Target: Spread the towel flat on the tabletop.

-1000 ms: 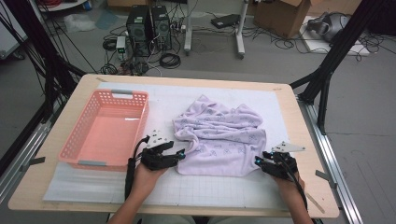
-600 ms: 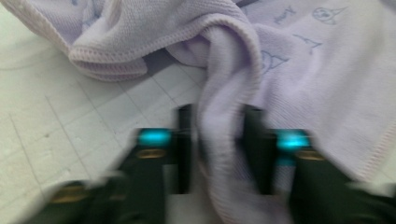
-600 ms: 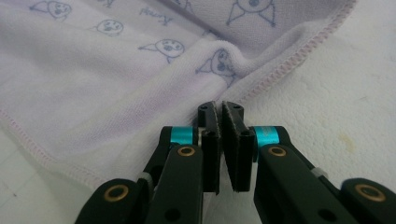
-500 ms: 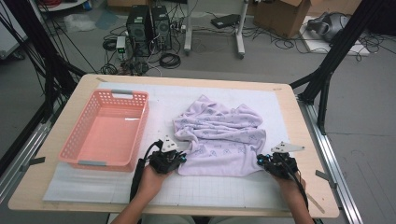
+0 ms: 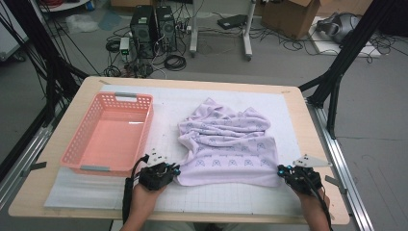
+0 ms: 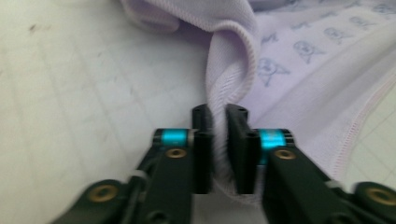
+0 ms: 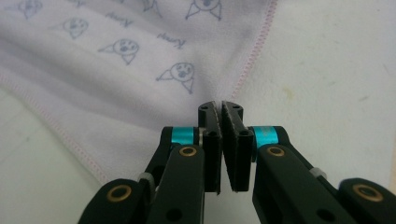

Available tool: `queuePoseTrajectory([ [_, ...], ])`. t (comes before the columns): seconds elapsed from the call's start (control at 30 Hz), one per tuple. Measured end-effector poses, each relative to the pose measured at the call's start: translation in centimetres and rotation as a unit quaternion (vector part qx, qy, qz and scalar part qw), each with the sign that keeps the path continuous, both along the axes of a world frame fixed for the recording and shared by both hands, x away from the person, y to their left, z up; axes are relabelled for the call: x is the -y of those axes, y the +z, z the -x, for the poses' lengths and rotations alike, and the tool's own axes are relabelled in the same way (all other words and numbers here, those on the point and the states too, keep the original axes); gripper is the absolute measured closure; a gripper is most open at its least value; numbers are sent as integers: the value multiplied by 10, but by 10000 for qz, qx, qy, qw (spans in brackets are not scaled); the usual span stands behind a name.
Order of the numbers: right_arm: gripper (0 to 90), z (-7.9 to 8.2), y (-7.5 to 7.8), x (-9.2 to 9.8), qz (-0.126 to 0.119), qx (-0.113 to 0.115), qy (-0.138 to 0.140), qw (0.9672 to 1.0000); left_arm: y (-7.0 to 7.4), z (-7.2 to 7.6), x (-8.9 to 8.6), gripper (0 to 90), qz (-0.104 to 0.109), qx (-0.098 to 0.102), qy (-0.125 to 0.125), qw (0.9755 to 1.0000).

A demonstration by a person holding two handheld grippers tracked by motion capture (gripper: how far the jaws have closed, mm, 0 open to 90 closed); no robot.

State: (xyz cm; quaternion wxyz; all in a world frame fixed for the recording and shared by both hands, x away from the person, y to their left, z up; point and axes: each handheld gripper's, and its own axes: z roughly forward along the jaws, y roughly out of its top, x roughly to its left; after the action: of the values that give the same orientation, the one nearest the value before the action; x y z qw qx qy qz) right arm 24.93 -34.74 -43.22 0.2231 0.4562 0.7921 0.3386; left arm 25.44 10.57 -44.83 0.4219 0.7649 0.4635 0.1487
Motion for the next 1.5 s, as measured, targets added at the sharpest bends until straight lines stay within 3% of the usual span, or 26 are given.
queuePoseTrajectory([
  [0.07,858,8,2,0,72,88,-13,9999,2,8,-6,677,-181,79,158,9997],
  [0.17,770,17,4,4,-12,191,-186,9996,8,18,-12,638,-75,208,263,9994],
  [0.3,693,25,3,9,-126,257,-407,9988,9,25,-6,567,141,340,-80,9993],
  [0.4,682,28,2,13,-326,194,-462,9982,4,23,5,522,26,192,-241,9995],
  [0.5,638,26,-3,15,-532,-61,-367,9979,-1,19,12,473,-158,69,-321,9993],
  [0.57,639,23,-12,11,-390,-255,-274,9985,-3,21,15,449,-318,189,-358,9987],
  [0.6,653,24,-14,9,-338,-217,-281,9988,-3,23,18,442,-449,275,-367,9979],
  [0.67,761,24,-14,8,-349,-198,-182,9990,-3,25,20,470,-559,329,-334,9973],
  [0.7,822,24,-14,7,-389,-240,-122,9989,-1,24,19,578,-480,226,-378,9979],
  [0.73,854,25,-14,6,-411,-260,-59,9988,1,24,17,798,-409,122,-469,9980],
  [0.77,862,25,-13,6,-365,-238,-45,9990,1,25,16,832,-391,103,-452,9982],
  [0.93,869,35,-8,6,-361,-251,7,9990,2,36,-1,842,-30,-84,-465,9989],
  [1.07,870,48,-2,8,-507,-186,49,9985,5,47,-11,840,185,-125,-521,9984],
  [1.2,870,64,4,7,-503,-149,141,9985,8,60,-19,837,395,-142,-578,9974],
  [1.33,870,87,9,7,-553,-174,225,9981,13,79,-24,836,400,-121,-710,9966],
  [1.43,868,105,8,7,-421,-270,316,9982,11,89,-22,821,266,-246,-933,9950],
  [1.47,854,108,7,6,-322,-297,318,9985,11,87,-20,779,120,-216,-950,9952],
  [1.5,827,109,5,6,-257,-351,259,9987,12,83,-18,683,54,-146,-851,9963],
])
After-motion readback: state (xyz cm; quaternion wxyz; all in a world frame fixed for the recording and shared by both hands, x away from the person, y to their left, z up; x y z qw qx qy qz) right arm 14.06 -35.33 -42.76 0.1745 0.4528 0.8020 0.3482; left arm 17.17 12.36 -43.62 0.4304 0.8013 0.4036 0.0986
